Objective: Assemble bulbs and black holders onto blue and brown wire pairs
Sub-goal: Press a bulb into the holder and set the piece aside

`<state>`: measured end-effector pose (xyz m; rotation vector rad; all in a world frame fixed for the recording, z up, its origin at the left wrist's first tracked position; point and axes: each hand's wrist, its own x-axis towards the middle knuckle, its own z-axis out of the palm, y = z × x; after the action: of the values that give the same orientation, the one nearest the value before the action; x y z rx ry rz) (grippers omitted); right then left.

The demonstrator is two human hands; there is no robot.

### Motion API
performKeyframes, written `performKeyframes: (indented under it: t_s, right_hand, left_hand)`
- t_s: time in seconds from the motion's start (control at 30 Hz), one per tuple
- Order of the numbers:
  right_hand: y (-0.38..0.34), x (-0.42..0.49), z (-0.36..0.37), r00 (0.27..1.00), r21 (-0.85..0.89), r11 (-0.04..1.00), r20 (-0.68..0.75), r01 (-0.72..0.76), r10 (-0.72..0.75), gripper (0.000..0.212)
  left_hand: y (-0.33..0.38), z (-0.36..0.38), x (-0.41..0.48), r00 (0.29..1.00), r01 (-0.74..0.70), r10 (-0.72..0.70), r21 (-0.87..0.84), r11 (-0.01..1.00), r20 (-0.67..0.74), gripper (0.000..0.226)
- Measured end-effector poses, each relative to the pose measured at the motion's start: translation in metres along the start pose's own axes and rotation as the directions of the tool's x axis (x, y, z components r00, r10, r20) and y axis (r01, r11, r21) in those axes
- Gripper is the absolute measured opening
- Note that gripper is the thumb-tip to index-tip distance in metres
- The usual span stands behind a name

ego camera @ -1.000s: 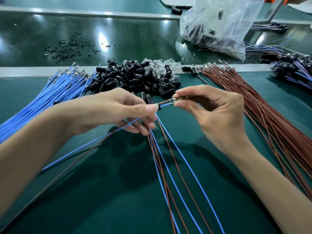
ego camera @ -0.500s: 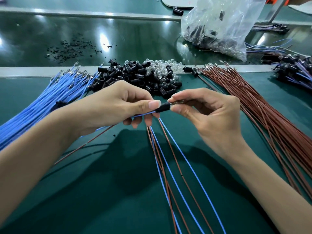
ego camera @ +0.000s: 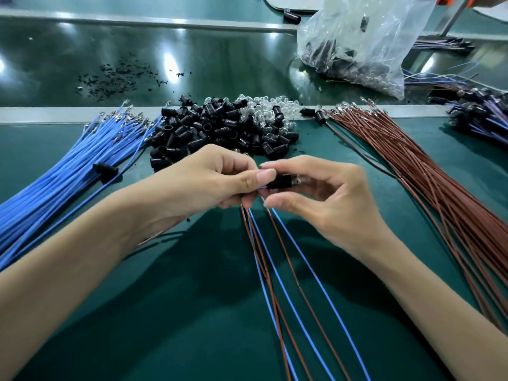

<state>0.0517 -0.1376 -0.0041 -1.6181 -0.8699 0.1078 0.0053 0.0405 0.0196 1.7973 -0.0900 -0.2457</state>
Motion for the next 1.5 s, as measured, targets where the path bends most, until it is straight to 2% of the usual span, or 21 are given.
performKeyframes:
  t_s: [0.1, 0.27, 0.5, 0.6, 0.7, 0.8, 0.87, 0.97, 1.03, 1.1, 1.13, 1.2, 1.23, 1.3, 1.33, 1.37, 1.43, 1.5]
  right_hand:
    - [0.002, -0.001, 0.003, 0.998, -0.085, 0.996, -0.059, 0.005, -0.010, 0.018]
    - [0.002, -0.001, 0.002, 0.999, -0.249, 0.968, 0.006, 0.033, -0.032, 0.013]
    - [0.003, 0.001, -0.001, 0.996, -0.214, 0.977, 0.085, 0.016, 0.002, 0.008]
    - [0.005, 0.004, 0.000, 0.997, -0.137, 0.990, 0.061, -0.031, 0.040, 0.007]
    - [0.004, 0.008, 0.002, 0.991, 0.091, 0.988, -0.040, -0.123, 0.127, 0.012]
    - [0.004, 0.017, -0.001, 0.935, 0.392, 0.887, -0.149, -0.243, 0.322, 0.015]
    - [0.004, 0.029, -0.001, 0.881, 0.449, 0.834, -0.181, -0.321, 0.437, 0.018]
    - [0.008, 0.050, 0.007, 0.848, 0.317, 0.855, -0.214, -0.410, 0.485, 0.017]
    - [0.014, 0.058, 0.019, 0.868, 0.085, 0.901, -0.246, -0.425, 0.432, 0.018]
    - [0.018, 0.058, 0.030, 0.905, -0.209, 0.895, -0.260, -0.394, 0.337, 0.021]
    - [0.019, 0.056, 0.034, 0.924, -0.307, 0.882, -0.252, -0.357, 0.286, 0.020]
    - [0.020, 0.051, 0.037, 0.957, -0.399, 0.875, -0.205, -0.274, 0.206, 0.015]
    - [0.021, 0.050, 0.037, 0.966, -0.442, 0.865, -0.203, -0.238, 0.162, 0.012]
    - [0.022, 0.049, 0.035, 0.962, -0.550, 0.809, -0.263, -0.208, 0.068, 0.021]
    - [0.023, 0.049, 0.032, 0.957, -0.604, 0.768, -0.288, -0.216, 0.043, 0.026]
    - [0.024, 0.050, 0.029, 0.957, -0.657, 0.718, -0.286, -0.229, 0.043, 0.025]
    - [0.025, 0.049, 0.024, 0.968, -0.737, 0.632, -0.228, -0.240, 0.102, 0.019]
    - [0.028, 0.049, 0.021, 0.974, -0.768, 0.599, -0.199, -0.225, 0.110, 0.016]
  left_hand:
    - [-0.001, -0.001, -0.001, 0.999, 0.019, -0.020, 0.026, 0.999, 0.045, 0.027]
    - [-0.002, -0.006, -0.003, 0.994, 0.083, -0.088, 0.075, 0.994, 0.060, 0.026]
    - [0.000, -0.011, -0.003, 0.977, 0.190, -0.195, 0.059, 0.980, 0.086, 0.026]
    - [0.002, -0.011, -0.003, 0.977, 0.202, -0.203, 0.021, 0.979, 0.063, 0.029]
    - [0.006, -0.007, -0.003, 0.985, 0.173, -0.172, -0.044, 0.984, 0.028, 0.027]
    - [0.010, -0.003, -0.005, 0.989, 0.125, -0.124, -0.005, 0.992, 0.084, 0.026]
    - [0.013, 0.003, -0.007, 0.978, 0.100, -0.104, 0.028, 0.995, 0.181, 0.029]
    - [0.014, 0.017, -0.009, 0.937, 0.087, -0.086, 0.013, 0.996, 0.340, 0.030]
    - [0.015, 0.019, -0.010, 0.903, 0.074, -0.082, 0.036, 0.997, 0.421, 0.027]
    - [0.015, 0.011, -0.011, 0.903, 0.054, -0.092, 0.100, 0.993, 0.420, 0.027]
    - [0.013, 0.006, -0.010, 0.930, 0.028, -0.076, 0.136, 0.990, 0.358, 0.028]
    - [0.004, -0.001, -0.005, 0.992, -0.087, 0.066, 0.206, 0.975, 0.108, 0.026]
    - [-0.003, -0.001, -0.003, 0.983, -0.162, 0.179, 0.265, 0.951, -0.041, 0.023]
    - [-0.017, 0.001, 0.002, 0.877, -0.260, 0.410, 0.469, 0.844, -0.251, 0.019]
    - [-0.022, 0.003, 0.003, 0.829, -0.268, 0.487, 0.570, 0.777, -0.274, 0.019]
    - [-0.027, 0.004, 0.004, 0.810, -0.267, 0.528, 0.641, 0.719, -0.254, 0.018]
    - [-0.033, 0.004, 0.004, 0.822, -0.275, 0.540, 0.704, 0.655, -0.180, 0.022]
    - [-0.035, 0.004, 0.005, 0.827, -0.277, 0.538, 0.716, 0.641, -0.161, 0.028]
